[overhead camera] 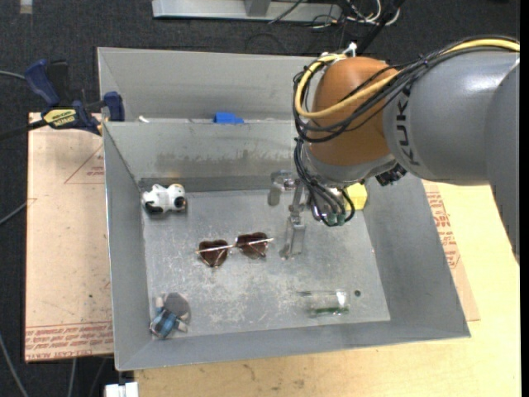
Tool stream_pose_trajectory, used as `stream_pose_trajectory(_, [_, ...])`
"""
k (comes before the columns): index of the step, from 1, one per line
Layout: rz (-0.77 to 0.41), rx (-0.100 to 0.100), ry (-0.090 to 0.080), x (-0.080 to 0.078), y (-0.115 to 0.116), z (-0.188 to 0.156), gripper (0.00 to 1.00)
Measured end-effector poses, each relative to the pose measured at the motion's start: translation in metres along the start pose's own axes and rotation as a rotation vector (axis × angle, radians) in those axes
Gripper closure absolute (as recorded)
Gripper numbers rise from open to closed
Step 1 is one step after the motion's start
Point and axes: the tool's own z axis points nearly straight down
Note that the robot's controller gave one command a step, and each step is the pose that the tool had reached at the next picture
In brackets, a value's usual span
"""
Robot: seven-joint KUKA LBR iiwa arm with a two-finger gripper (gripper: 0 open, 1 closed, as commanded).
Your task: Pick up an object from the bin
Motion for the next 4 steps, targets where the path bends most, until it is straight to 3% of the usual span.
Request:
stream_pose_trajectory(1, [0.001,0.000,-0.007,-0.001,0.000,-0.005,0.00])
stream_pose_trajectory(2, [-0.102,0.002,-0.013,-0.004,0.018,0.013,0.00])
stream_pose_trajectory(3, [-0.209,0.000,-0.001,0.006,0.040,0.017,0.00])
stream_pose_trajectory(4, [-0.280,0.001,-0.016,0.019,0.080,0.045,0.00])
